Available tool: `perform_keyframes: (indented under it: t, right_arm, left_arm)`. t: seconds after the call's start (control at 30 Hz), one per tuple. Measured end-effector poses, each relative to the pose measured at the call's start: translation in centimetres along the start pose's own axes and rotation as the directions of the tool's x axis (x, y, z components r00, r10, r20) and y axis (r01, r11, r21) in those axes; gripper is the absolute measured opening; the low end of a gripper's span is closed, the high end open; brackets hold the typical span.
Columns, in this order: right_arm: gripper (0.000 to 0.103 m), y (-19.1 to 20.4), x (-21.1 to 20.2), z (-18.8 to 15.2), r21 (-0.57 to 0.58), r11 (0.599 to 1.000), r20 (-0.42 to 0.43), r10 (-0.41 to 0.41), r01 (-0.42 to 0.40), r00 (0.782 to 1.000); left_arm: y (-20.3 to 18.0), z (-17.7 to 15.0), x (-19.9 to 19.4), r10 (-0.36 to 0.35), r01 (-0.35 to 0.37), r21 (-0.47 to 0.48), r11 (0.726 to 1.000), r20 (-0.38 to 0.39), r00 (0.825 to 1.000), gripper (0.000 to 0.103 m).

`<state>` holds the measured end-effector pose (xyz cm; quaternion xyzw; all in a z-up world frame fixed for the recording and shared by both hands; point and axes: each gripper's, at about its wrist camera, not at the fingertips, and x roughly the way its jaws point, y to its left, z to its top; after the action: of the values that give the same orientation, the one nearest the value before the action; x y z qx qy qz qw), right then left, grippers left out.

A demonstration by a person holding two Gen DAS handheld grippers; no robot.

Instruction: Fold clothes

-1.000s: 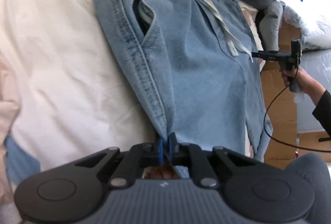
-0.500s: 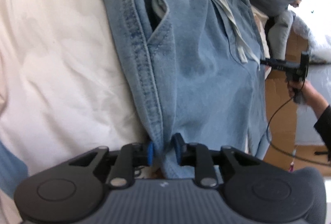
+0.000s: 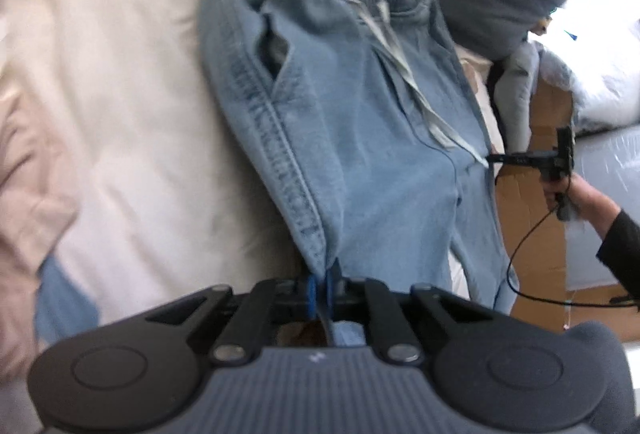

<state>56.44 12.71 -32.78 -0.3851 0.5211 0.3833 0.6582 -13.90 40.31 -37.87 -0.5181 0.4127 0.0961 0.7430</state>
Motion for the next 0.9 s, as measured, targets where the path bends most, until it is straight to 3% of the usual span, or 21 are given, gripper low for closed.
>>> perform_keyframes:
  t: [0.37,0.67,0.73,0.9]
  right_arm:
    - [0.000,1.8,-1.2,-2.0,0.054,0.998,-0.054,-0.017,0.020,0.998]
    - [0.000,2.7,-4.1,-3.4,0.076,0.997,-0.082,-0.016,0.022,0.997]
    - [0.000,3.4,-4.0,-3.3,0.080,0.996,-0.091,-0.021,0.029,0.996]
    - [0.001,3.4,-2.3,-4.0,0.087,0.996,-0.139,-0.023,0.035,0.990]
  left_arm:
    - [-0.7,0.4,-0.4,0.008,-0.008,0.002,1.000,-0.045,0.999,0.005]
    - [-1.9,1.2,-2.3,-0.038,0.038,-0.004,0.999,-0.071,0.997,0.005]
    - [-1.9,1.3,-1.9,-0.025,0.025,0.001,1.000,-0.081,0.996,0.005]
    - [-1.5,2.5,0.5,0.106,-0.109,-0.012,0.994,-0.147,0.983,0.008]
